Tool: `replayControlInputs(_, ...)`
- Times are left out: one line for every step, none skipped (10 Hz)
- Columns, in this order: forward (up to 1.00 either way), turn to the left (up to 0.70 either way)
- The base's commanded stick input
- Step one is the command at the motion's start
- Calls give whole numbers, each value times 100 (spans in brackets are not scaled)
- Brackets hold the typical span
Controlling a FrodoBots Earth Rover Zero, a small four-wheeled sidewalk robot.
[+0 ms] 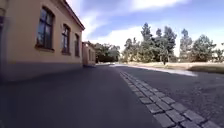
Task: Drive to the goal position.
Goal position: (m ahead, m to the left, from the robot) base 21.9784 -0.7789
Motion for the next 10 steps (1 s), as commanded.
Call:
replayControlInputs(70, 0)
replayControlInputs(70, 0)
replayControlInputs(70, 0)
replayControlInputs(70, 0)
replayControlInputs(70, 0)
replayControlInputs(70, 0)
replayControlInputs(70, 1)
replayControlInputs(70, 8)
replayControlInputs(70, 14)
replayControlInputs(70, 14)
